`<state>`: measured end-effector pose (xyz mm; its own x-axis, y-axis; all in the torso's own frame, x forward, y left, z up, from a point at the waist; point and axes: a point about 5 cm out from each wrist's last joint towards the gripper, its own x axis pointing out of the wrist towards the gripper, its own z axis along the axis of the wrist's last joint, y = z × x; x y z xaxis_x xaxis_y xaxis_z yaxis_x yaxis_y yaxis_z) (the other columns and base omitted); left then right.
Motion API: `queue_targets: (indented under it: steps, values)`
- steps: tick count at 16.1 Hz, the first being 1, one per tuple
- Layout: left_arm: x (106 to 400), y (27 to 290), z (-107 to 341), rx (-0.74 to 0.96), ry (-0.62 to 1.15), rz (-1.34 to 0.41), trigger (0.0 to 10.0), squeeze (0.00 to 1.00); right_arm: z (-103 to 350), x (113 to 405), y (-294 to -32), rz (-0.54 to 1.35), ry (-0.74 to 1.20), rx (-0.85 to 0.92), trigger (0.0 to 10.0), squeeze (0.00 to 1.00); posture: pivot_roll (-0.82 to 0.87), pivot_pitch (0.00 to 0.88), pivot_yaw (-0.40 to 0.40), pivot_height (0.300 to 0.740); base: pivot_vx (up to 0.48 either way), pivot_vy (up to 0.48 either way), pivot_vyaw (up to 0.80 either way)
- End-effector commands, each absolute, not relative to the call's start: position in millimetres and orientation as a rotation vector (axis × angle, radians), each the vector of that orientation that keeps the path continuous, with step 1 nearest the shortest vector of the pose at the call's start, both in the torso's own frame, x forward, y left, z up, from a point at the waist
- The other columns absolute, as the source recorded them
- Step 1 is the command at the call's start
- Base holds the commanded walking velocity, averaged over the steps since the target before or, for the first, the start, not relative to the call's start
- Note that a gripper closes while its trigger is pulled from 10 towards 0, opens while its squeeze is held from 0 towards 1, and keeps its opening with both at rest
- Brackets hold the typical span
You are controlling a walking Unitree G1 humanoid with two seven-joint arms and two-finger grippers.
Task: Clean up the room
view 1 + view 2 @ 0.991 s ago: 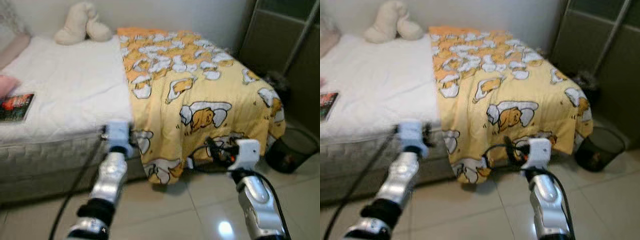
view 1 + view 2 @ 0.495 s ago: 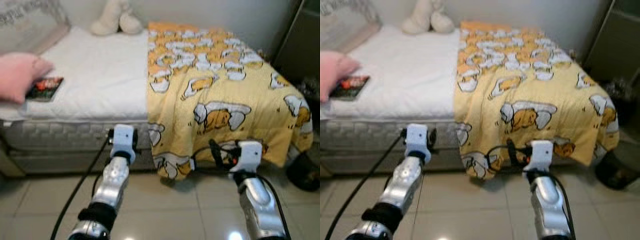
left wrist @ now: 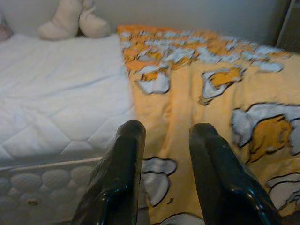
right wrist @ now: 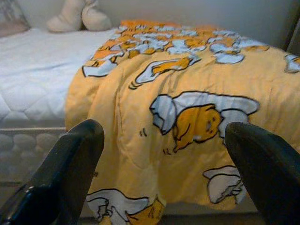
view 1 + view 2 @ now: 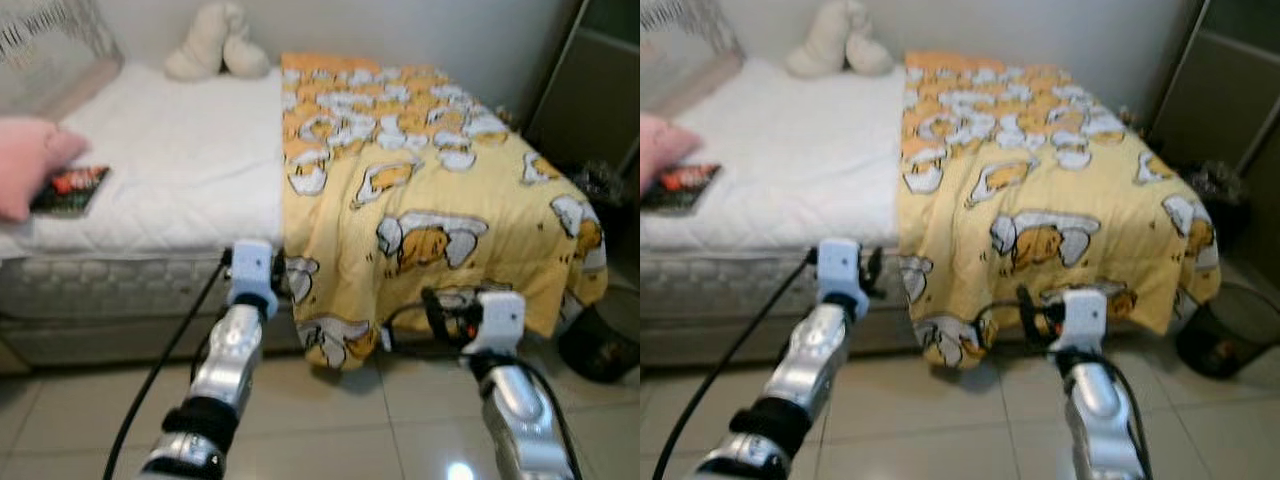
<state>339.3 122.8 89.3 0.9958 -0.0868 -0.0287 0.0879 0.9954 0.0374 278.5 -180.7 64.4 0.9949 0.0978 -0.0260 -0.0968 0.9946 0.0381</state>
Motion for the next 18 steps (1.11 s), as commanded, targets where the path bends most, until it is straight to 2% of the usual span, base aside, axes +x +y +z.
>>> queue_targets:
  steps: [1, 9, 14, 18]
  values:
    - [340, 122, 90, 0.025, 0.023, -0.087, 10.0, 0.0, 70, 281, -180, 0.105, 0.004, 0.028, 10.0, 0.0, 0.05, 0.0, 0.005, 0.74, 0.48, 0.0, 0.0]
    - [320, 123, 86, 0.022, -0.035, -0.079, 10.0, 0.0, 65, 268, -187, 0.116, 0.019, 0.041, 10.0, 0.0, 0.07, 0.0, -0.007, 0.74, 0.48, 0.0, 0.0]
    - [334, 126, 90, 0.009, 0.005, -0.05, 10.0, 0.0, 62, 272, -183, 0.141, 0.039, 0.03, 10.0, 0.0, 0.06, 0.0, -0.007, 0.74, 0.48, 0.0, 0.0]
    - [341, 130, 90, 0.014, 0.022, -0.02, 10.0, 0.0, 59, 264, -185, 0.145, 0.052, 0.024, 10.0, 0.0, 0.04, 0.0, -0.019, 0.74, 0.48, 0.0, 0.0]
